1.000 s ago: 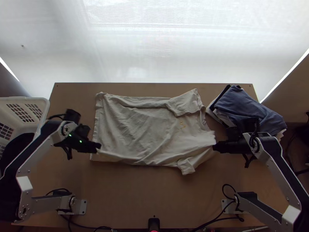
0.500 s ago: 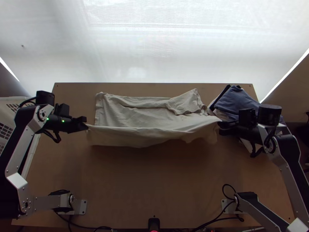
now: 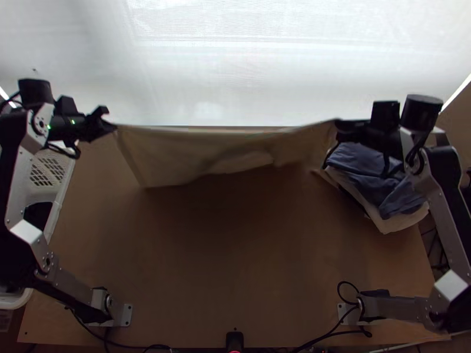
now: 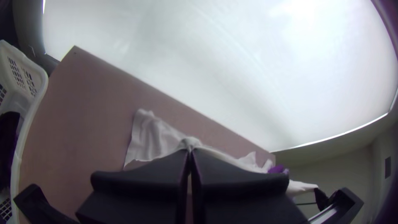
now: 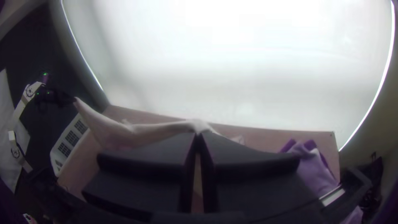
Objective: Fold the t-shirt
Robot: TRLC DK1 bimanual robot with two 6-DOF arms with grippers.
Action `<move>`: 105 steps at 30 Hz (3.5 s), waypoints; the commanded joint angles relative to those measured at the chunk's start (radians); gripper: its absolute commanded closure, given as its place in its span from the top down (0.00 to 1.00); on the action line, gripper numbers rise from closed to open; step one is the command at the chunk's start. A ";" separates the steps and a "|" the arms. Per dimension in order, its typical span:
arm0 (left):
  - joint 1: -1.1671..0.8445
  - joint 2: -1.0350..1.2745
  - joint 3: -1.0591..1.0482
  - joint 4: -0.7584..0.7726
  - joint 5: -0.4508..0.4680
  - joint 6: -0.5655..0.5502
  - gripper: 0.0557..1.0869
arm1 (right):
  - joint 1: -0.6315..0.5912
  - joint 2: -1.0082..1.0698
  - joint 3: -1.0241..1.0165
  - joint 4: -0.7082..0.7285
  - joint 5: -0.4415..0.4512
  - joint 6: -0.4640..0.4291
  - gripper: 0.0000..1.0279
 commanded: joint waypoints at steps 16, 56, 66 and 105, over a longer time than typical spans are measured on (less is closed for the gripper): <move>0.080 -0.274 0.211 0.071 0.226 -0.317 0.03 | 0.006 -0.294 0.316 -0.104 0.044 0.173 0.03; 0.120 -0.736 -0.803 0.057 0.456 -0.073 0.03 | 0.133 -0.419 -0.253 -0.427 -0.025 0.035 0.03; 0.045 -0.494 -0.973 0.306 0.269 0.002 0.03 | 0.136 -0.201 -0.284 -0.216 -0.022 -0.013 0.03; -0.035 0.442 -0.087 0.372 -0.192 -0.133 0.03 | 0.050 0.282 -0.193 0.129 0.171 0.064 0.03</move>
